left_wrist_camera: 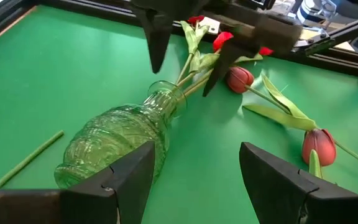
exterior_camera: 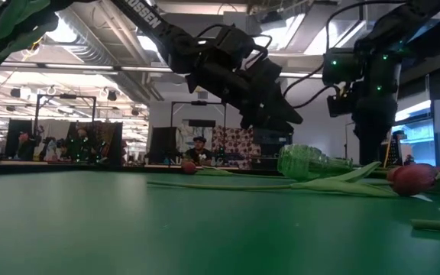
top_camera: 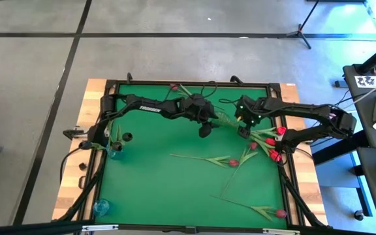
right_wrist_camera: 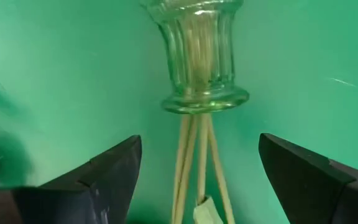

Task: Sort flowers into vase by color
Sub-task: Adjust the green vase on the top right of the table

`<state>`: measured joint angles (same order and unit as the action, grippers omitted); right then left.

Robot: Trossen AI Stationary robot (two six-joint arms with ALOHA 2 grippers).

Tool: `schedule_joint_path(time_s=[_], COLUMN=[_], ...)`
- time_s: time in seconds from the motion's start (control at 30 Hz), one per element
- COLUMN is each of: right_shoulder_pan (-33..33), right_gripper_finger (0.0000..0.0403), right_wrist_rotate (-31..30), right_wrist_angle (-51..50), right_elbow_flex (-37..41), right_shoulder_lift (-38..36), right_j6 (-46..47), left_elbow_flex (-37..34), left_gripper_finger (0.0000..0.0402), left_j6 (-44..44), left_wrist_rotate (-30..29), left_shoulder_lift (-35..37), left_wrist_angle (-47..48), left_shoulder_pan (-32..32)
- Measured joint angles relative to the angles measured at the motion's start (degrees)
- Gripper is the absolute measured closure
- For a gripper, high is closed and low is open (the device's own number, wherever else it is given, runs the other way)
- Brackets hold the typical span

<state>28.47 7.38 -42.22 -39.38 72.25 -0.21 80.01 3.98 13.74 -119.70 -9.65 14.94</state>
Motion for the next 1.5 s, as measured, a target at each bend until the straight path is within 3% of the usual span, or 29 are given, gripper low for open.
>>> schedule_joint_path(time_s=[0.1, 0.2, 0.43, 0.67, 1.0, 1.2, 1.4, 1.5], right_shoulder_pan=[-0.02, 0.07, 0.00, 0.00, -3.27, -6.53, -8.75, -9.75], right_gripper_finger=[0.0088, 0.0122, 0.0251, 0.0386, 0.0394, 0.0387, 0.0388, 0.0363], right_wrist_rotate=[-1.24, -2.66, -3.22, -4.83, -5.81, -7.85, -9.47, -10.88], right_wrist_angle=[0.00, -0.08, 0.70, 3.64, 20.44, 21.76, 20.89, 22.51], right_elbow_flex=[0.00, 0.00, -0.02, -0.63, -2.67, -5.59, -9.37, -9.74], right_shoulder_lift=[1.56, 3.72, 9.98, 11.26, 11.58, 18.75, 23.37, 23.68], right_j6=[0.09, 0.59, -0.10, -4.29, -12.84, -13.17, -10.80, -10.71], left_elbow_flex=[0.00, 0.00, 0.02, -0.37, -10.75, -15.02, -15.19, -15.14], left_gripper_finger=[0.0171, 0.0171, 0.0171, 0.0171, 0.0171, 0.0171, 0.0171, 0.0171], left_j6=[0.31, 0.73, 1.54, -0.26, -2.62, -0.20, -5.46, -6.04], left_wrist_rotate=[-0.07, -0.09, -0.79, 0.26, 1.03, 0.47, -9.79, -10.17], left_shoulder_lift=[0.00, 0.02, 2.67, 8.79, 19.70, 20.76, 19.30, 18.63], left_wrist_angle=[-0.02, 0.02, 2.06, 15.23, 16.50, 16.33, 13.85, 12.62], left_shoulder_pan=[0.00, 0.00, 0.45, 4.34, 5.91, 3.42, -0.64, -1.67])
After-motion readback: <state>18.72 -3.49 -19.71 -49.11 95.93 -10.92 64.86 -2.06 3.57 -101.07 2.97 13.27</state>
